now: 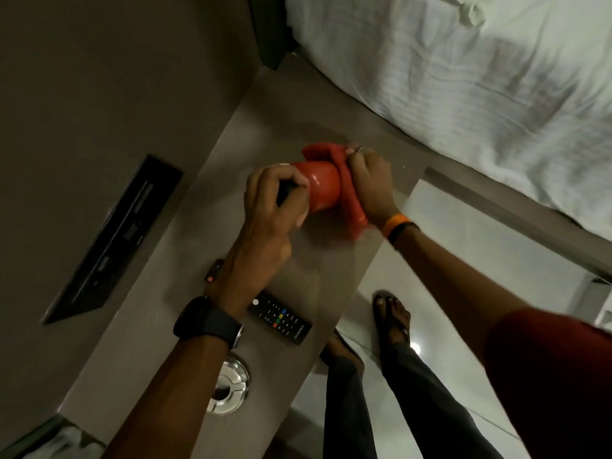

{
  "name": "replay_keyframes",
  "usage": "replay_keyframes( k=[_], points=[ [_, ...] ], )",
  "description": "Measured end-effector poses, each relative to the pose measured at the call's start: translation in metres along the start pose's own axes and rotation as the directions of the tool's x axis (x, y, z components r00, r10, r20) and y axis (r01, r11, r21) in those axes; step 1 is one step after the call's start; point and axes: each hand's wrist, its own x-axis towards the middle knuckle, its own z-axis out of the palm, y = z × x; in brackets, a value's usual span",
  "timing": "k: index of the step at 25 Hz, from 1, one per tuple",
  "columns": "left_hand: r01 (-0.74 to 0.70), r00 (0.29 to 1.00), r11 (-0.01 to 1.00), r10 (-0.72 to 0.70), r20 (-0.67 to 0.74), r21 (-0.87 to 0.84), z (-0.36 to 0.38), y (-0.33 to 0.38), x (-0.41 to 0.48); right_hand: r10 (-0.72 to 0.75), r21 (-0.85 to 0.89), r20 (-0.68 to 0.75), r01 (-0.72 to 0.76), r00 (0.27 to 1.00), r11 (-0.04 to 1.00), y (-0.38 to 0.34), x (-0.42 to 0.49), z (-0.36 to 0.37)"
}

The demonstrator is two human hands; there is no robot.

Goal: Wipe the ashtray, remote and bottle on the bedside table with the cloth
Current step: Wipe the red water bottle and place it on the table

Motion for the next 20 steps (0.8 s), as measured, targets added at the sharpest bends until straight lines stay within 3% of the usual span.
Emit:
replay_keyframes(
  k=[3, 5, 8, 10, 12, 14, 16, 18, 20],
  points=[
    [0.162, 0.987, 0.987, -0.162, 0.001, -0.008, -0.001, 0.000, 0.009, 0.183, -0.034, 0.133, -0.180, 0.974, 0.983, 0.011, 0.036, -0.007],
    [0.336, 0.942, 0.942, -0.336, -0.013, -0.019, 0.000, 0.002, 0.014, 0.191, 0.000, 0.068, -0.192, 0.979, 0.981, 0.006, 0.041, -0.008],
    [0.606, 0.783, 0.787, -0.616, -0.090, -0.116, -0.003, 0.005, 0.026, 0.020, 0.044, -0.190, -0.012, 0.982, 0.999, -0.010, 0.011, -0.002],
    [0.689, 0.699, 0.714, -0.700, -0.144, -0.127, -0.002, 0.005, 0.038, -0.041, 0.250, -0.156, 0.080, 0.987, 0.965, -0.033, -0.030, 0.016],
    [0.769, 0.593, 0.612, -0.791, -0.150, -0.186, 0.002, 0.001, 0.050, -0.234, 0.158, -0.069, 0.242, 0.970, 0.957, -0.045, -0.064, 0.037],
    [0.851, 0.474, 0.473, -0.879, -0.052, -0.229, 0.008, -0.011, 0.055, -0.391, -0.035, -0.001, 0.391, 0.920, 0.920, -0.036, -0.068, 0.045],
    [0.846, 0.404, 0.290, -0.896, 0.185, -0.447, 0.017, -0.022, 0.048, -0.393, -0.175, -0.002, 0.387, 0.919, 0.905, -0.027, -0.046, 0.040],
    [0.792, 0.385, 0.076, -0.832, 0.399, -0.606, 0.022, -0.019, 0.038, -0.363, -0.240, -0.032, 0.345, 0.931, 0.907, -0.021, -0.022, 0.032],
    [0.718, 0.441, 0.025, -0.790, 0.426, -0.696, 0.027, -0.014, 0.026, -0.327, -0.219, -0.030, 0.313, 0.944, 0.924, -0.022, -0.005, 0.029]
  ],
)
